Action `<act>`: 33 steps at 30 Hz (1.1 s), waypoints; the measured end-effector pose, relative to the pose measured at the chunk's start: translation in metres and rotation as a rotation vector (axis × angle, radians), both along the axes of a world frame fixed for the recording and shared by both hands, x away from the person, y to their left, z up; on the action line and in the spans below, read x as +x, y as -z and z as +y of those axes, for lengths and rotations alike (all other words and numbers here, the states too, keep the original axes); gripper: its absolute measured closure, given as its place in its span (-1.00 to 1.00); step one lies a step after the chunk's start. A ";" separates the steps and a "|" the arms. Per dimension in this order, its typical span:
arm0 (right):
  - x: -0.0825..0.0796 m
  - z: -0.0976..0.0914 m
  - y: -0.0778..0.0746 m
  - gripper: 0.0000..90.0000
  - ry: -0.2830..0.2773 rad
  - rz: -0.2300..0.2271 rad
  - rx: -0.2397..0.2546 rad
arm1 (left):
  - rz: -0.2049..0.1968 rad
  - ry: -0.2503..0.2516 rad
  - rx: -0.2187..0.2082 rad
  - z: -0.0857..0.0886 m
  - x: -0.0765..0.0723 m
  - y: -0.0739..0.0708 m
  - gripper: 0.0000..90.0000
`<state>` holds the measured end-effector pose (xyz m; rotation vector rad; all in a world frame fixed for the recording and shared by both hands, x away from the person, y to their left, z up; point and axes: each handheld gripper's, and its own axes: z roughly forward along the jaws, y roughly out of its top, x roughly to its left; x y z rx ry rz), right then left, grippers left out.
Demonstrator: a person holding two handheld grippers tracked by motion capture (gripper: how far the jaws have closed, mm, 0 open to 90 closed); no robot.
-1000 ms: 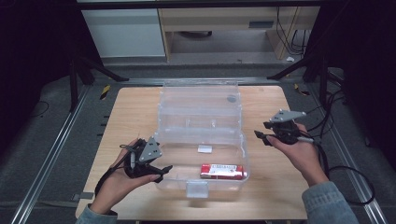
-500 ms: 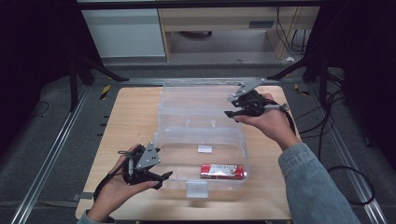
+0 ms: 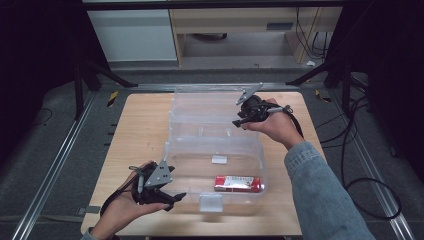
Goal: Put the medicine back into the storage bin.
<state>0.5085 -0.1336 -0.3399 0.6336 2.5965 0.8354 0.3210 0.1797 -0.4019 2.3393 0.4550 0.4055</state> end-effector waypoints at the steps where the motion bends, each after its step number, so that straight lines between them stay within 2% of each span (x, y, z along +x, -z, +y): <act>1: 0.000 0.000 0.001 0.34 -0.001 -0.007 0.000 | 0.005 0.008 0.019 -0.001 0.000 0.003 -0.66; 3: 0.000 0.001 0.000 0.35 -0.002 -0.008 -0.002 | 0.011 0.014 0.031 -0.003 0.001 0.008 -0.63; 4: 0.000 0.002 0.001 0.36 -0.006 -0.013 -0.002 | 0.015 0.018 0.034 -0.004 0.001 0.010 -0.53; 5: 0.000 0.002 0.001 0.36 -0.006 -0.013 -0.002 | 0.014 0.019 0.040 -0.005 0.002 0.013 -0.53; 8: 0.001 0.003 0.001 0.39 -0.010 -0.007 -0.008 | 0.021 0.027 0.072 -0.008 0.003 0.019 -0.33; 12: 0.002 0.004 0.001 0.45 -0.028 -0.011 -0.014 | 0.035 0.013 0.089 -0.009 0.005 0.026 -0.12; 14: 0.002 0.005 0.000 0.50 -0.037 -0.013 -0.020 | 0.064 0.013 0.075 -0.008 0.007 0.029 0.07; 16: 0.003 0.006 0.000 0.53 -0.035 -0.016 -0.022 | 0.067 0.018 0.067 -0.008 0.007 0.030 0.15; 17: 0.004 0.007 0.001 0.54 -0.036 -0.026 -0.023 | 0.066 0.022 0.065 -0.008 0.008 0.030 0.28; 18: 0.004 0.007 0.001 0.54 -0.036 -0.026 -0.023 | 0.068 0.021 0.064 -0.008 0.009 0.030 0.28; 20: 0.007 0.008 0.001 0.56 -0.033 -0.027 -0.022 | 0.082 0.009 0.044 -0.007 0.011 0.029 0.38; 22: 0.011 0.008 0.000 0.58 -0.039 -0.026 -0.023 | 0.077 0.003 0.044 -0.005 0.013 0.028 0.50; 25: 0.016 0.007 -0.001 0.61 -0.047 -0.018 -0.030 | 0.082 -0.010 0.034 -0.004 0.019 0.029 0.48; 33: 0.030 0.012 -0.003 0.63 -0.068 -0.021 -0.075 | 0.095 0.011 0.003 -0.007 0.032 0.030 0.52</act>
